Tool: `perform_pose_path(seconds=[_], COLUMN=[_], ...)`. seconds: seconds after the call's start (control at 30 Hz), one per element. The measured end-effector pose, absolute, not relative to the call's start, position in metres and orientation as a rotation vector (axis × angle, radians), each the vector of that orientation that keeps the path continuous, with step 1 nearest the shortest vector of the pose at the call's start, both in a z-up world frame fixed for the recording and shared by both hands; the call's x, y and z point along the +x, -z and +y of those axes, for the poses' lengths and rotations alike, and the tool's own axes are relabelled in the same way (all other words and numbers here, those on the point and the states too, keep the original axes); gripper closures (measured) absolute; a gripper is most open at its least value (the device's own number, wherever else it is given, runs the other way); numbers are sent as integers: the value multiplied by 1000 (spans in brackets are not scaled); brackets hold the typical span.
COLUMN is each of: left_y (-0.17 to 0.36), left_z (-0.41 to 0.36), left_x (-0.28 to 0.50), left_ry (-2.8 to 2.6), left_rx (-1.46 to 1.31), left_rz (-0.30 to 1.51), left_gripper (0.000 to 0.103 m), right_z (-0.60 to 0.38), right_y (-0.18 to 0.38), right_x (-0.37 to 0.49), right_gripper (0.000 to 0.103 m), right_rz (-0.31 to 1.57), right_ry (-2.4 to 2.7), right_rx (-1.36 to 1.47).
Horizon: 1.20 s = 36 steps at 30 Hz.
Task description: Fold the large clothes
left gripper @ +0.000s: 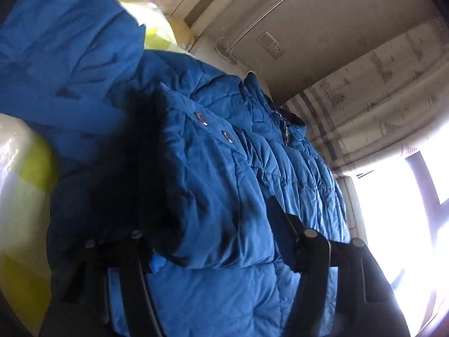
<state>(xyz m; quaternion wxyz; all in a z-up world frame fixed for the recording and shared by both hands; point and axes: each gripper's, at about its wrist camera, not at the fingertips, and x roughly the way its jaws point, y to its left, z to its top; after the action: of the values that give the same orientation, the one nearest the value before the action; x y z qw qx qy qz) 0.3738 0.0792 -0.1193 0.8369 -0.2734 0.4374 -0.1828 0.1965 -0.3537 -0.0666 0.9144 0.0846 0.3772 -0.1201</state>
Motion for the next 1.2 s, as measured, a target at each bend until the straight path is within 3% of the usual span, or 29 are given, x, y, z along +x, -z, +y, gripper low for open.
perform_pose_path(seconds=[0.03,0.07,0.13,0.17,0.3,0.33,0.4,0.43,0.47,0.6,0.7,0.9,0.97,1.2], left_y=[117,114,110,110,107,107,105,101,96,48,34,101,113,123], left_z=[75,72,72,74,72,73,80,87,96,103,49,-21,-24,-41], left_x=[371,361,357,353,342,339,332,327,320,305,323,388,388,387], left_ry=[387,379,345,356,362,356,294,228,158,5,121,172,164,138], left_rx=[-557,-544,-529,-552,-500,-487,-464,-439,-418,-335,-140,81,141,259], left_rz=[911,888,872,866,865,877,891,882,847,650,685,925,876,861], left_gripper=[43,63,80,84,85,80,58,34,24,22,23,23,18,5], right_z=[-348,-343,-330,-324,-310,-312,-315,-316,-316,-315,-320,-326,-331,-325], right_y=[60,56,51,52,92,105,109,108,109,111,113,107,93,55], right_x=[208,219,242,252,305,311,315,316,317,320,320,317,316,373], right_gripper=[22,22,22,22,22,21,20,19,18,16,16,16,22,23], right_rz=[770,768,752,749,866,903,910,911,912,917,919,910,872,781], right_ry=[248,241,184,161,154,167,166,164,159,160,155,93,71,42], right_rx=[145,127,114,108,69,72,84,83,82,70,77,118,127,4])
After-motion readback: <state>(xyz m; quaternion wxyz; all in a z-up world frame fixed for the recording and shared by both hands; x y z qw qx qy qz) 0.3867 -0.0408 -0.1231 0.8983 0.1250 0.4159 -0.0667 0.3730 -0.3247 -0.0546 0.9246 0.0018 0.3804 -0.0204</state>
